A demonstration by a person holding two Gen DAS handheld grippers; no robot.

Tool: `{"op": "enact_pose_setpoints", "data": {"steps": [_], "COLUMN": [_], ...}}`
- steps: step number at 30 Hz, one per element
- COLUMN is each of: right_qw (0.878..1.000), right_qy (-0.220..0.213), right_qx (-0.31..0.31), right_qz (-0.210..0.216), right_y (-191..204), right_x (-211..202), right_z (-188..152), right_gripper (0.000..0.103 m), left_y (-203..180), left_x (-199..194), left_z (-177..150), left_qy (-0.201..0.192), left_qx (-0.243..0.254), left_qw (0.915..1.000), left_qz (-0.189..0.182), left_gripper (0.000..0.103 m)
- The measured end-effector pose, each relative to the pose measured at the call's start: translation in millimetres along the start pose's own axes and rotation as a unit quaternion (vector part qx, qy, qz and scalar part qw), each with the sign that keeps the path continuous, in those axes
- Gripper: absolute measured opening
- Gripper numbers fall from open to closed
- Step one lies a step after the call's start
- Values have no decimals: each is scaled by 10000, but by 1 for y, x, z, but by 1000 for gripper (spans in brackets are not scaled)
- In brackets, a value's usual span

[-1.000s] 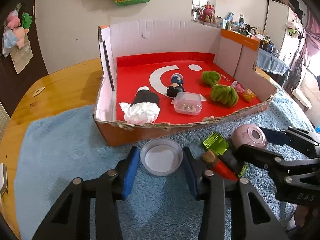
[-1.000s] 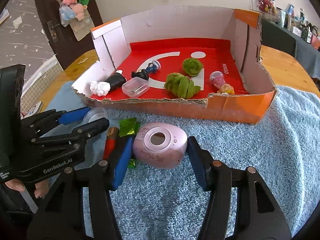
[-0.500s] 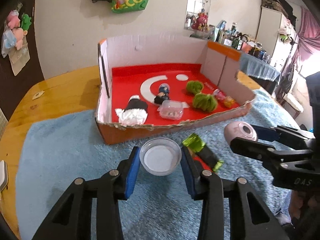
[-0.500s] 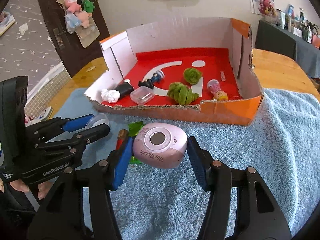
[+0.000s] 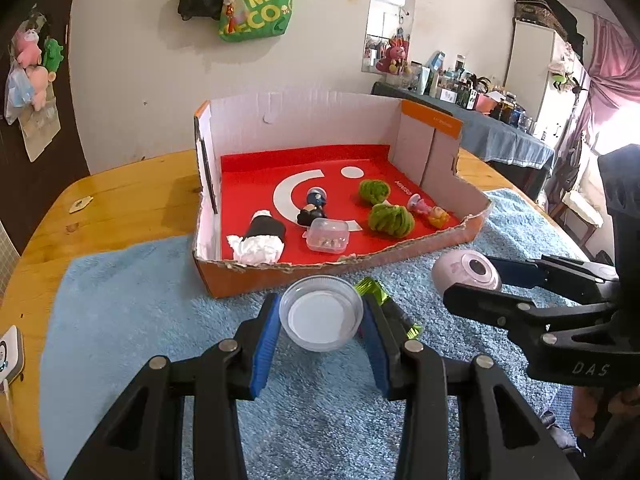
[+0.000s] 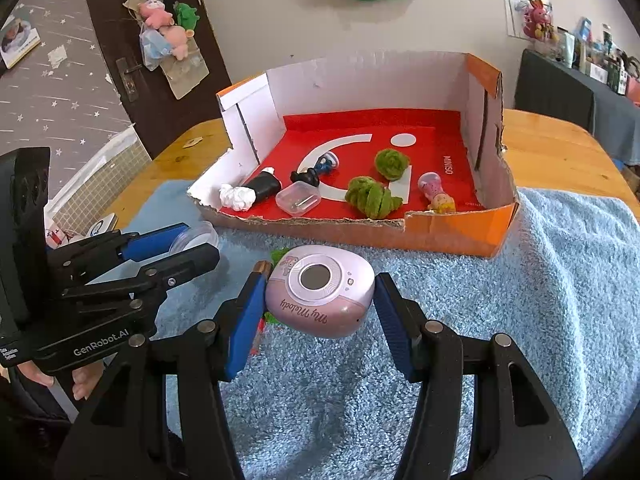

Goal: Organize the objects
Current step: 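Grasp the clear dish with the left tool while the right tool grasps the pink case, then carry the dish with the left tool while the right tool carries the pink case into the box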

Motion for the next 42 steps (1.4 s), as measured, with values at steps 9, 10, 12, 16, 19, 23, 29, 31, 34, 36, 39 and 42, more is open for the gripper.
{"op": "enact_pose_setpoints", "data": {"steps": [9, 10, 12, 16, 19, 23, 29, 31, 34, 36, 39, 42], "right_qw": [9999, 9999, 9998, 9996, 9994, 9988, 9966, 9955, 9941, 9923, 9909, 9883], "right_qy": [-95, -122, -154, -230, -215, -102, 272, 403, 611, 699, 877, 1011], "right_qx": [-72, -82, -103, -175, -218, -308, -407, -407, -383, -395, -345, -357], "right_qz": [33, 24, 10, -64, -162, -368, -656, -751, -813, -939, -957, -1084], "right_y": [4, 4, 3, 0, -6, -14, -28, -33, -38, -42, -46, -48], "right_x": [-12, -14, -17, -20, -15, 1, 39, 53, 71, 81, 96, 109], "right_z": [10, 13, 21, 46, 69, 99, 131, 139, 146, 149, 148, 148], "right_gripper": [54, 54, 54, 54, 54, 54, 54, 54, 54, 54, 54, 54], "left_y": [3, 4, 5, 10, 16, 27, 40, 43, 48, 50, 51, 51], "left_x": [-8, -8, -9, -4, 10, 34, 68, 76, 90, 98, 106, 116], "left_z": [18, 22, 31, 51, 67, 87, 102, 103, 105, 105, 104, 104], "left_qy": [-157, -176, -222, -254, -190, -32, 294, 372, 516, 596, 698, 810], "left_qx": [5, 7, 18, 69, 150, 215, 303, 299, 296, 304, 360, 385], "left_qw": [9999, 9998, 9997, 9995, 9991, 9986, 9973, 9970, 9962, 9957, 9948, 9939], "left_qz": [68, 79, 93, 182, 335, 486, 595, 614, 634, 636, 643, 638], "left_gripper": [42, 42, 42, 42, 42, 42, 42, 42, 42, 42, 42, 42]}}
Point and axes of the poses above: each gripper's, at about its wrist camera, not at the fingertips, and x roughly the way its jaws point, y to its left, z to its top, the point moved 6 cm from there along x, roughly the way its jaws point, and after that the axes turned 5 degrees about x, right-handed, at the moved point
